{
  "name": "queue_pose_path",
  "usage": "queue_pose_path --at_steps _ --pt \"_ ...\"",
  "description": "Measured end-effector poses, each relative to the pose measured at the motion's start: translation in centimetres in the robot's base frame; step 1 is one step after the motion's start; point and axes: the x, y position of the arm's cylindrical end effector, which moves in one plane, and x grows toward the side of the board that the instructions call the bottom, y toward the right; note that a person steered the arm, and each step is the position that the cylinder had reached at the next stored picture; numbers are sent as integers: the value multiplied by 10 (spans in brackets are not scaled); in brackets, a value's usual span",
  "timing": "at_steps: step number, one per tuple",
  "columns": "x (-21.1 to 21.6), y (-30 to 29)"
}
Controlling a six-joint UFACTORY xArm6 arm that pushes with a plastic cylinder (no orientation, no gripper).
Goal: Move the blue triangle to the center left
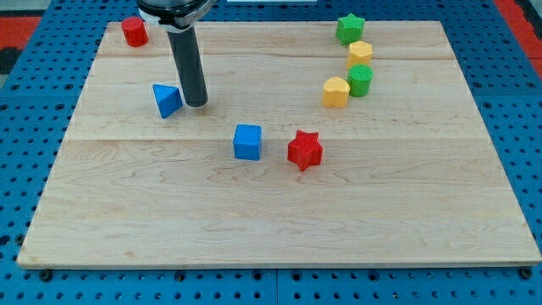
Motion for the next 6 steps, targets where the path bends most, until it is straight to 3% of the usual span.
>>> queue_pose_path --at_steps 2,4,6 --pt "25 -50" --pt "-18 -13" --pt "-40 -56"
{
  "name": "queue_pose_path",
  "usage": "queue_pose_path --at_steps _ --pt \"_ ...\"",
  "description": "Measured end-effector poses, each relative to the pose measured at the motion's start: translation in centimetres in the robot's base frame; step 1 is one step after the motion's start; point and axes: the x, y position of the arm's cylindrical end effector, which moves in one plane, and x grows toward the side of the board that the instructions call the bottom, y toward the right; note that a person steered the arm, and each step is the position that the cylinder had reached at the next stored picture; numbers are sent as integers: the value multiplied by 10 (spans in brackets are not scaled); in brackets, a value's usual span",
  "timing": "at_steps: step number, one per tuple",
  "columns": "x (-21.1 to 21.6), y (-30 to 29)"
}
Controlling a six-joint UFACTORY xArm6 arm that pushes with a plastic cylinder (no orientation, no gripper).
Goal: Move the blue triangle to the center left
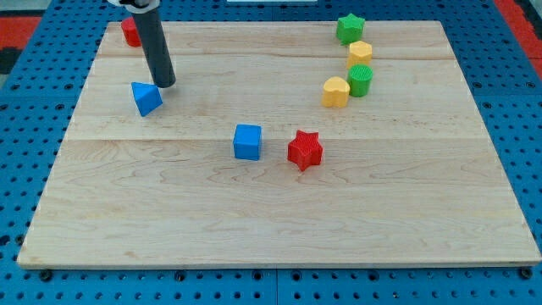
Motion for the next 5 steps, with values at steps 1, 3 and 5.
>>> queue_pose_path --at_steps 1,3,5 --pt "24 -19" --pt "54 27" --pt "65 -34"
